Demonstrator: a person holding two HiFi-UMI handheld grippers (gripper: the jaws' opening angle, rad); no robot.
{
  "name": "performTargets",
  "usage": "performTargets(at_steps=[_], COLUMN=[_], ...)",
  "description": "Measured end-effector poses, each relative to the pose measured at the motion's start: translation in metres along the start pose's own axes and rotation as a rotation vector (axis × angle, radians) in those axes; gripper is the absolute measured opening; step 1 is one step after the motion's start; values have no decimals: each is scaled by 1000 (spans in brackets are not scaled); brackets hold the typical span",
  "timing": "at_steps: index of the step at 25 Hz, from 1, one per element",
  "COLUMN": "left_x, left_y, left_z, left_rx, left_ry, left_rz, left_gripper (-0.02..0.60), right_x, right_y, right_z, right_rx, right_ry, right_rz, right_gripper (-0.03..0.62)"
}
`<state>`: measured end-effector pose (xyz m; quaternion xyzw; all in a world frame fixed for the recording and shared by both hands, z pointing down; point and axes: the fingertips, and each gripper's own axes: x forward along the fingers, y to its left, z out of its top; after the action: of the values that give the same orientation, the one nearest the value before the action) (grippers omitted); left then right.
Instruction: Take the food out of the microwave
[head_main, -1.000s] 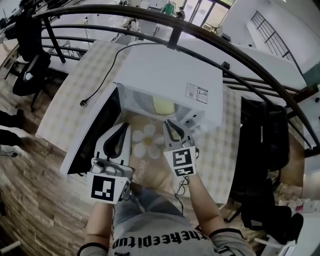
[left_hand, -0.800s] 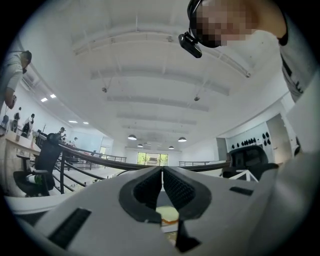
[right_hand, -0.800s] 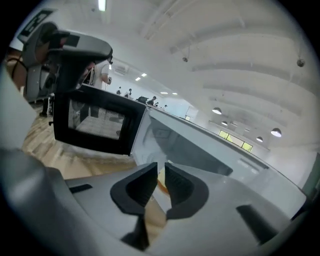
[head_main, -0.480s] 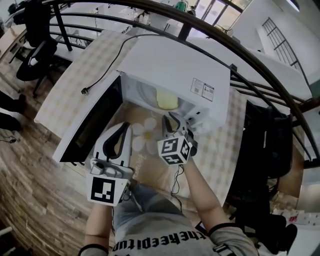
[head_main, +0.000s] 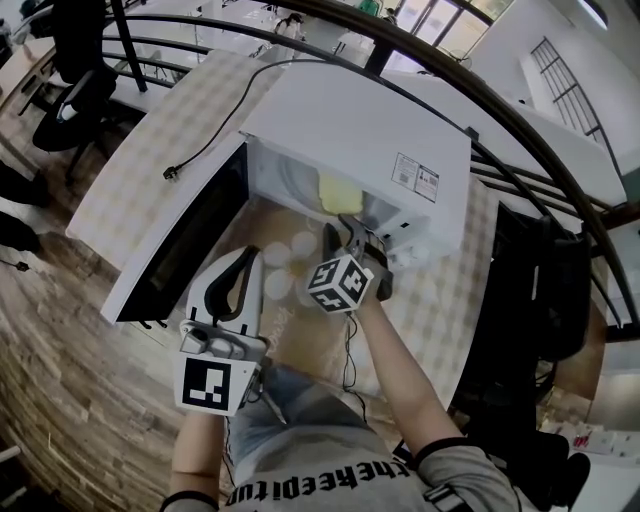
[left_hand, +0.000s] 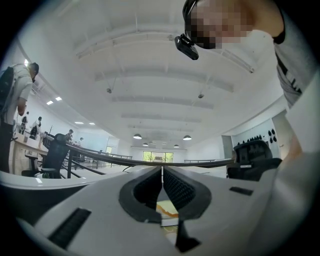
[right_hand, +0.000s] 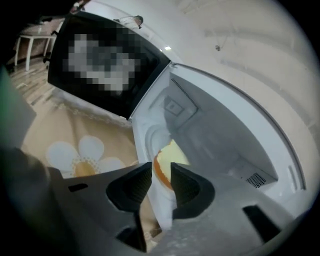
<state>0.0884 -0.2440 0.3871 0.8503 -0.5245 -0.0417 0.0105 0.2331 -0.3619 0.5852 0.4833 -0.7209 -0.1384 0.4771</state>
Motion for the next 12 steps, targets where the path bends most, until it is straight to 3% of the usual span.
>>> performTargets(at_steps=[12], left_x=[0], left_y=[15], left_z=[-4], left_rx=[8], left_ry=[8], left_rz=[13], left_gripper=[12], right_x=[26], right_y=[4], right_z=[-10], right_rx=[-140], right_ry=[103], right_rz=[-49], right_gripper=[129])
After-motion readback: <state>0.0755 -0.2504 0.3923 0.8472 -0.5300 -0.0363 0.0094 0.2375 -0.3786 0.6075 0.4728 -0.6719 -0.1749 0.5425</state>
